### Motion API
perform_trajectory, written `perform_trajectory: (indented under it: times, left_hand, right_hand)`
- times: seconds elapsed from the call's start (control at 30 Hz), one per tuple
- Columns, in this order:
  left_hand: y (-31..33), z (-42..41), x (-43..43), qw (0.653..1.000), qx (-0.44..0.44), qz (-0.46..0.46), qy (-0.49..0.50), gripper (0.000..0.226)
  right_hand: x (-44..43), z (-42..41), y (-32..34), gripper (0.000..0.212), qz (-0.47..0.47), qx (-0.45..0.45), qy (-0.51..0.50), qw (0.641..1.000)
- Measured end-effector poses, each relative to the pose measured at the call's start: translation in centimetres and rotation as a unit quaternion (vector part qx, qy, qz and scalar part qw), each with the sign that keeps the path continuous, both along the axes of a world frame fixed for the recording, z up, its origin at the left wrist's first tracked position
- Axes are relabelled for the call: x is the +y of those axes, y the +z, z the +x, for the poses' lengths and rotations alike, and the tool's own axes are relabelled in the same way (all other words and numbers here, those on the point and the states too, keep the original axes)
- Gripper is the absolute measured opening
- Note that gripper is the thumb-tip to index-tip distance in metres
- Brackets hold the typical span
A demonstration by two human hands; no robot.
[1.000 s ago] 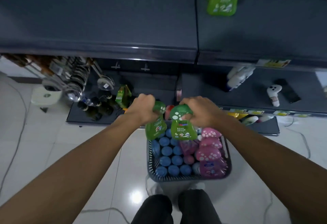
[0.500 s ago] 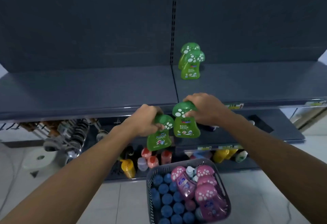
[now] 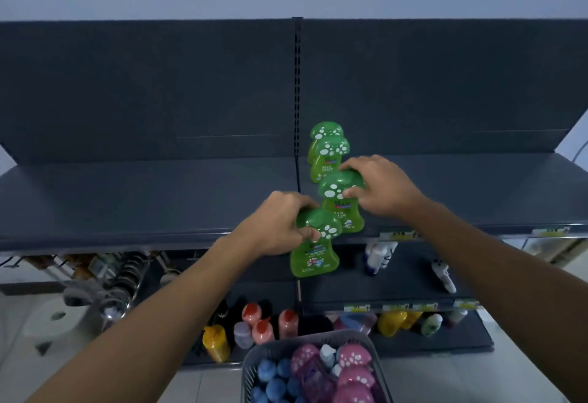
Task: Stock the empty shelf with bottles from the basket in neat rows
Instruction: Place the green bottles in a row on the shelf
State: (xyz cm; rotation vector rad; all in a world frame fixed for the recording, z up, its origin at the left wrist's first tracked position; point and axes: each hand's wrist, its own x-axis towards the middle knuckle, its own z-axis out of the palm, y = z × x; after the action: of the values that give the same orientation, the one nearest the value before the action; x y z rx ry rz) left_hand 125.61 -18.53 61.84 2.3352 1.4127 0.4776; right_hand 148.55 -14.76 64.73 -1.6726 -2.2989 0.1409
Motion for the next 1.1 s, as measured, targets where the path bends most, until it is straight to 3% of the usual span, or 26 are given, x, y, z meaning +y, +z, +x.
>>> perform_trajectory:
  times: [0.4,0.83,1.1]
  left_hand:
    - [2.1,6.1,5.2,0.991,-0.104,0.042,0.070,0.048]
    - [0.6,8.2,9.7,0.992,-0.075,0.039,0.097,0.050]
    - [0.1,8.4,11.7,0.994,-0.064,0.046,0.082,0.051]
  right_hand:
    - [7.9,3.5,0.3,0.052,0.015,0.034,0.028,0.999]
    - [13.8,4.5,-2.3,0.049,-0.014,0.052,0.031,0.998]
    - [16.0,4.7,-2.9,0.049,-0.033,0.107,0.024,0.993]
